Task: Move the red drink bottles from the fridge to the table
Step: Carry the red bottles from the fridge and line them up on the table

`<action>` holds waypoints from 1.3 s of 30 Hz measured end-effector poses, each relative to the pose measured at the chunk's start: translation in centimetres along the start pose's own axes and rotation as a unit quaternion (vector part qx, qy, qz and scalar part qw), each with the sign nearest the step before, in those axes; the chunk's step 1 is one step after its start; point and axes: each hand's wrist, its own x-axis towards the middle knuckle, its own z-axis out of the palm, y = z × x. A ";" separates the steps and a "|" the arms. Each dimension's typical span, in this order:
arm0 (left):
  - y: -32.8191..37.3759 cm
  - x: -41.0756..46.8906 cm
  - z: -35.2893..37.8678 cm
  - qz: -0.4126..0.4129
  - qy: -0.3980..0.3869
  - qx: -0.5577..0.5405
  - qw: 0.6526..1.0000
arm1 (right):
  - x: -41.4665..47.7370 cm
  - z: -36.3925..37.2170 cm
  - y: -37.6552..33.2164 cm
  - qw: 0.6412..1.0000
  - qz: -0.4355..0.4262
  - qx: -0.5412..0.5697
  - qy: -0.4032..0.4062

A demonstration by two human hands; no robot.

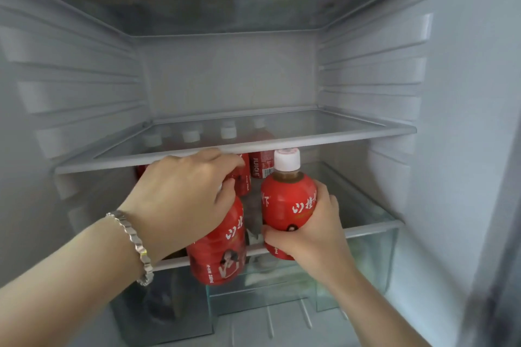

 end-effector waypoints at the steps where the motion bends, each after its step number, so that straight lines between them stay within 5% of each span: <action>1: 0.2 0.1 -0.3 -0.002 -0.012 -0.004 1.000 | -0.1 0.2 0.1 1.000 -0.009 0.015 -0.011; 10: 0.6 -0.2 -0.3 -0.004 0.009 -0.018 1.000 | -0.6 0.3 -1.3 0.995 -0.068 -0.002 -0.074; 15: 0.1 -0.1 -0.4 -0.007 0.043 -0.029 0.999 | -0.6 -0.2 -1.8 0.974 -0.158 -0.155 -0.051; 21: -1.2 -0.5 -0.9 0.078 -0.037 -0.059 0.995 | -1.6 -0.2 -2.6 0.965 -0.174 -0.187 -0.065; 30: -3.0 -1.4 -1.1 0.004 -0.041 -0.115 0.993 | -1.5 0.0 -5.9 0.943 -0.191 -0.227 -0.151; 32: -3.4 -1.5 -1.3 -0.027 -0.037 -0.111 0.993 | -1.1 -0.2 -6.5 0.942 -0.173 -0.213 -0.196; 36: -4.4 -2.0 -1.5 -0.028 -0.021 -0.051 0.998 | 0.8 -0.5 -6.5 0.949 0.003 -0.019 -0.313; 39: -5.1 -2.5 -1.9 -0.009 -0.023 0.025 0.999 | 3.7 0.8 -4.3 0.974 0.060 -0.038 -0.213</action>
